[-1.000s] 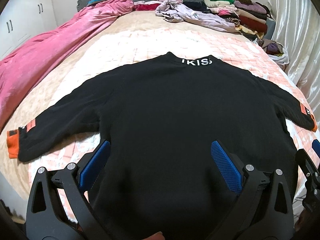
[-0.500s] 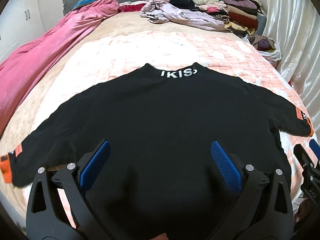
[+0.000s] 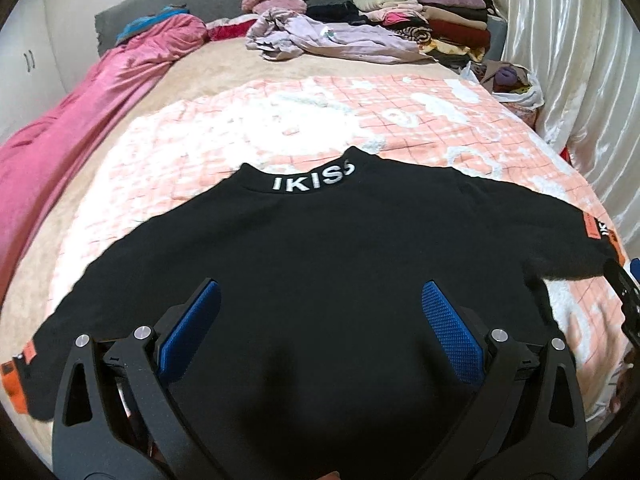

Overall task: Fold small clothes
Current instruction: 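Move the right tool to the orange cuff of the nearest sleeve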

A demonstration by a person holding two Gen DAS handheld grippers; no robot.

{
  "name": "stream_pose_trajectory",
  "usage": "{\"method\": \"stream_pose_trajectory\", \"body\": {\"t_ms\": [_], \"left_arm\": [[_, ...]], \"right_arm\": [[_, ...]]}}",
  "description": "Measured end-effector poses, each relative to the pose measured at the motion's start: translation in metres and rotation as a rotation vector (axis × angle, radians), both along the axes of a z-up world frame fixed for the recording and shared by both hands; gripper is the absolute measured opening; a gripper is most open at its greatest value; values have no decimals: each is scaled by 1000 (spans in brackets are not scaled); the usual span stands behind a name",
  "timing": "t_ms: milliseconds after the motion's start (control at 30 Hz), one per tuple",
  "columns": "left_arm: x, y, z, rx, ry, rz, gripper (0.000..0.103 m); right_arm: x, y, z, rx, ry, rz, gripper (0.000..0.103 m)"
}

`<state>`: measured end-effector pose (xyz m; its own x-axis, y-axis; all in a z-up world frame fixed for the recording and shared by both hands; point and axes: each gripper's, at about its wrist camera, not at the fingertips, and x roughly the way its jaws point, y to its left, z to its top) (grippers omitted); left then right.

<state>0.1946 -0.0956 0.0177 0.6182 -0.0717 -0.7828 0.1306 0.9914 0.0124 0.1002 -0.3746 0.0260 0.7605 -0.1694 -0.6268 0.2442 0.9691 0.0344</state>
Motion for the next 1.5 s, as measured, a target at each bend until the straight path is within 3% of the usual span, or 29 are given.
{"method": "stream_pose_trajectory", "body": {"t_ms": [300, 533, 800, 933, 1267, 1300, 1367, 1433, 1500], "left_arm": [[23, -5, -20, -11, 28, -4, 94], [32, 9, -36, -9, 16, 14, 94], [43, 24, -50, -15, 34, 37, 94], [46, 25, -55, -47, 46, 17, 94], [45, 24, -64, -3, 46, 8, 94], [45, 24, -65, 2, 45, 8, 94], [44, 22, -67, 30, 41, 12, 94], [45, 22, -70, 42, 45, 11, 94], [45, 22, -73, 28, 55, 10, 94]], "right_arm": [[11, -58, 3, -17, -1, -142, 99], [15, -104, -9, -68, 54, -257, 99], [12, -163, -25, -13, 90, -374, 99], [12, -182, -33, -9, 117, -380, 99], [20, -233, -60, 106, 187, -397, 98], [23, -236, -63, 116, 194, -391, 98], [29, -239, -68, 133, 211, -361, 77], [35, -237, -71, 152, 227, -332, 73], [39, -235, -74, 158, 236, -310, 63]]}}
